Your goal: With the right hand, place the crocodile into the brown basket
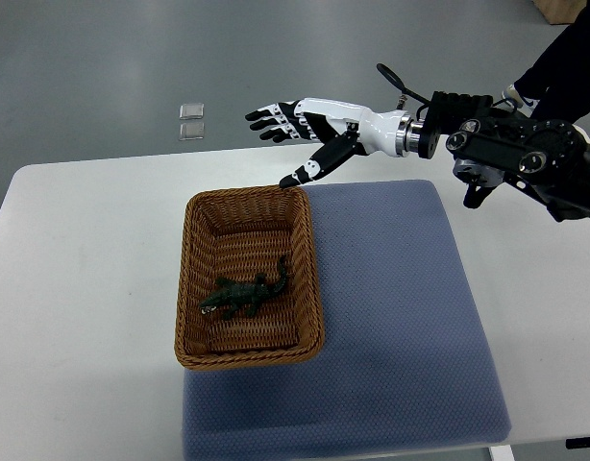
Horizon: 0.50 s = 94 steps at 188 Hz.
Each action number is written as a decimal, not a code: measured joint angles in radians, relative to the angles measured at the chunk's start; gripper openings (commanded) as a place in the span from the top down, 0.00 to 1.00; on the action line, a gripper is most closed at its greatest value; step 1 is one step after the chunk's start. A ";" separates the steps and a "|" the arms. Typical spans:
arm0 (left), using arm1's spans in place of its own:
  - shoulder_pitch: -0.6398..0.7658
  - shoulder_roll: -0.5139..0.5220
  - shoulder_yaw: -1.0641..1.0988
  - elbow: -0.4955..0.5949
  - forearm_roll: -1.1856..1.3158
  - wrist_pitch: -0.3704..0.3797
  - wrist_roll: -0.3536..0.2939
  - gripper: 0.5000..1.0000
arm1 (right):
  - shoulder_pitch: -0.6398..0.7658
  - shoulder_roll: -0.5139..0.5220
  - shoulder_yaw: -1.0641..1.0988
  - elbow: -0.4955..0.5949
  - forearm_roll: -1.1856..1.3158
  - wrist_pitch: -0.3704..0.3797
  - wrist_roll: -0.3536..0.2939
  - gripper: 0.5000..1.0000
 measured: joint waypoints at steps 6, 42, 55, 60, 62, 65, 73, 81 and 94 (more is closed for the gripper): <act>0.000 0.000 0.000 0.000 0.000 0.000 0.000 0.00 | -0.006 -0.013 0.000 0.000 0.039 0.009 -0.006 0.16; 0.000 0.000 0.001 0.000 0.000 0.000 0.001 0.00 | -0.055 -0.074 0.000 -0.047 0.330 0.084 -0.081 0.16; 0.000 0.000 0.001 0.000 0.000 0.000 0.001 0.00 | -0.078 -0.078 0.000 -0.074 0.452 0.106 -0.123 0.15; 0.000 0.000 0.001 0.000 0.000 0.000 0.001 0.00 | -0.092 -0.079 0.000 -0.085 0.509 0.113 -0.145 0.15; 0.000 0.000 0.001 0.000 0.000 0.000 0.001 0.00 | -0.096 -0.079 0.000 -0.088 0.528 0.115 -0.153 0.15; 0.000 0.000 0.001 0.000 0.000 0.000 0.001 0.00 | -0.103 -0.079 0.000 -0.092 0.557 0.117 -0.164 0.15; 0.000 0.000 0.001 0.000 0.000 0.000 0.001 0.00 | -0.122 -0.079 0.000 -0.102 0.631 0.121 -0.194 0.15; 0.000 0.000 0.001 0.000 0.000 0.000 0.001 0.00 | -0.140 -0.079 0.000 -0.109 0.708 0.124 -0.222 0.15; 0.000 0.000 0.001 0.000 0.000 0.000 0.001 0.00 | -0.160 -0.079 0.000 -0.112 0.811 0.127 -0.255 0.15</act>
